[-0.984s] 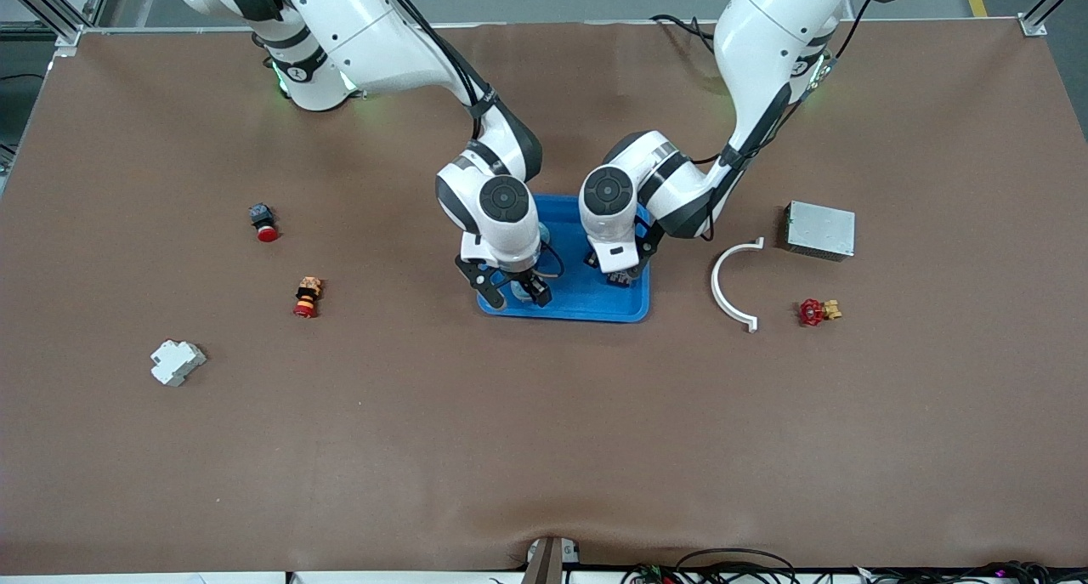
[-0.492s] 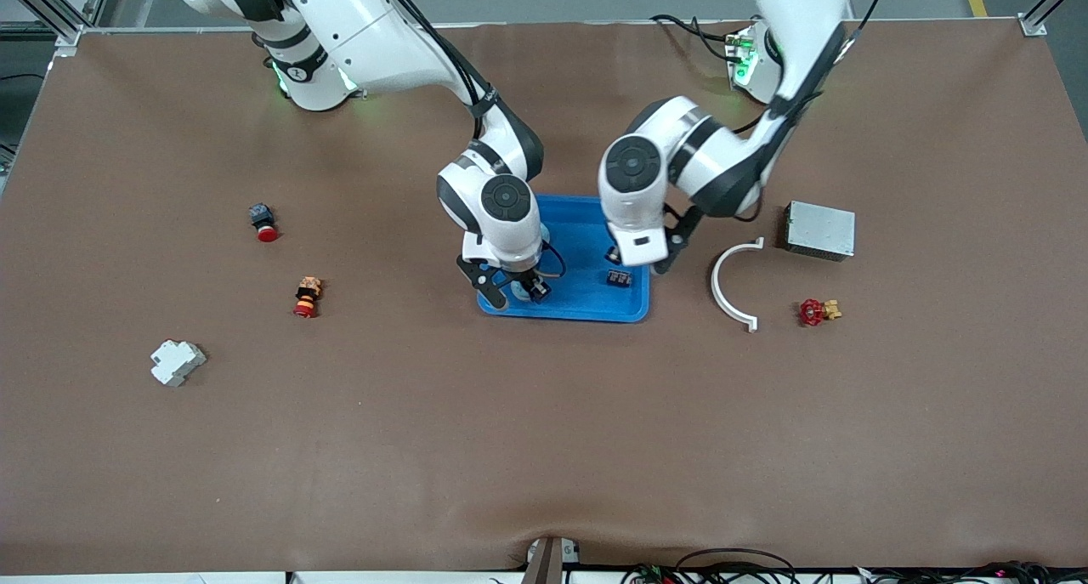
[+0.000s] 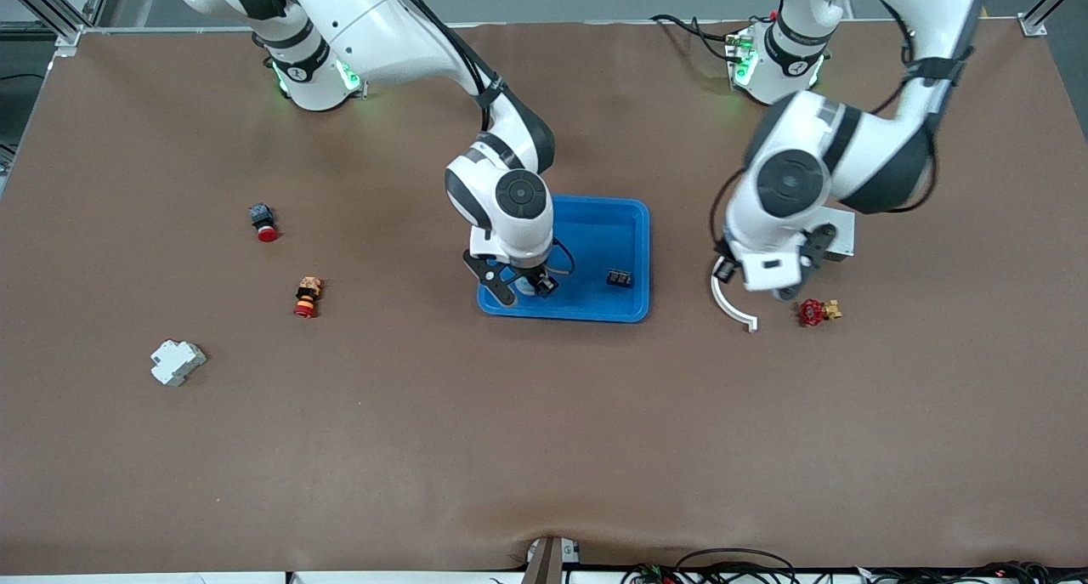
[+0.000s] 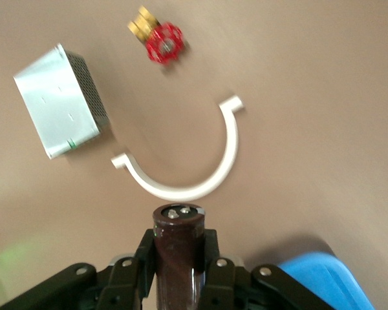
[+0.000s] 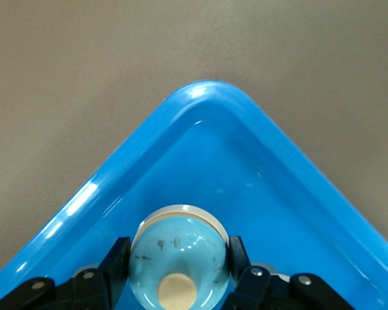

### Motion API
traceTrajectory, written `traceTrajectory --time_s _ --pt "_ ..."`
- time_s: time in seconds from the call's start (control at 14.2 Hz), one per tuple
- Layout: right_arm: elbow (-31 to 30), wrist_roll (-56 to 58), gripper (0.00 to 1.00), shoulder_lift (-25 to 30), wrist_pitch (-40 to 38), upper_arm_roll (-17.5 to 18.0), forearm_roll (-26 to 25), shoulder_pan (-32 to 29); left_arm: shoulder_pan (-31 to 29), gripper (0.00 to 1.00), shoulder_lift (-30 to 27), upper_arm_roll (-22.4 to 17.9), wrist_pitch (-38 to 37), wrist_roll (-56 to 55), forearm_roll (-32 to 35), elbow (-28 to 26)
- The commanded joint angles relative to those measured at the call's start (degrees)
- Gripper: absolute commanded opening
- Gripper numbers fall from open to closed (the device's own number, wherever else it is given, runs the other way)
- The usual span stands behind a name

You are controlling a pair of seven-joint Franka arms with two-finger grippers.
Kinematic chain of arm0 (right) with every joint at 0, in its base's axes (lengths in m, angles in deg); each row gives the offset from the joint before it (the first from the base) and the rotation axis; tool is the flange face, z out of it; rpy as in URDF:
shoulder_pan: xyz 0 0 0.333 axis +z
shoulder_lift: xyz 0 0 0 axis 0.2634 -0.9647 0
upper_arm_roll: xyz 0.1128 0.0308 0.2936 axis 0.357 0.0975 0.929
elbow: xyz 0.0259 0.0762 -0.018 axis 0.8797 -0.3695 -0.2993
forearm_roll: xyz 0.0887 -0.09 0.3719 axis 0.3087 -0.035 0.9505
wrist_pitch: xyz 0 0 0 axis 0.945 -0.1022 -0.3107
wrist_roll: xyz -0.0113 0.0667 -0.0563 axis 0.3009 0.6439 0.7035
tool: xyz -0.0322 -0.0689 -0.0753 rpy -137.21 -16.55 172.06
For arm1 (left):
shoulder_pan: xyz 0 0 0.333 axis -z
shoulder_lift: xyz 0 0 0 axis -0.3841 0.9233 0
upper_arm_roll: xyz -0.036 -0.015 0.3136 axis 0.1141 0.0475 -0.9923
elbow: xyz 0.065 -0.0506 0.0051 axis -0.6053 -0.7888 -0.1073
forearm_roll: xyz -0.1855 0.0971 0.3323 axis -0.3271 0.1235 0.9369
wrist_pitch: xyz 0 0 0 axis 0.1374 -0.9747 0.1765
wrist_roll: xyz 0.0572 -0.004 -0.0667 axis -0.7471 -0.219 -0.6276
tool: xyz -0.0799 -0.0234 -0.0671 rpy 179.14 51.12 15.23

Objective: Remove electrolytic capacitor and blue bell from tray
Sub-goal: 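Carry the capacitor toward the valve while the right gripper carries the bell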

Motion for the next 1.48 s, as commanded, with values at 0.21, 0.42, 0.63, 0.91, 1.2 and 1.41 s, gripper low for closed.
traceTrajectory --time_s 0.21,0.42,0.63,0.91,1.2,1.41 --pt "1.5 17.3 0.0 7.3 -18.0 -0.8 -0.1 -4.8 -5.6 0.0 0.8 0.1 3.9 3.1 1.2 -7.2" --pt "0.5 26.6 0.0 11.0 -23.3 -1.0 -0.7 -10.5 -9.0 0.0 2.7 0.2 9.0 3.2 5.5 -10.4" --pt "-4.2 40.1 0.0 16.7 -23.3 -1.0 -0.8 -18.0 -11.5 0.0 7.5 -0.1 15.7 1.1 5.8 -11.5" --pt "-9.2 59.7 0.0 21.9 -21.4 -1.0 -1.6 -29.1 -11.6 0.0 9.3 -0.1 17.3 1.2 6.0 -13.8" --pt "-12.8 71.6 0.0 23.1 -16.2 -0.9 -1.4 -36.4 -11.6 0.0 10.0 0.1 17.2 1.0 5.9 -14.5" --pt "-18.2 76.4 0.0 24.6 -10.1 -0.9 -1.1 -39.4 -11.8 0.0 10.7 0.3 17.2 0.8 5.8 -14.2"
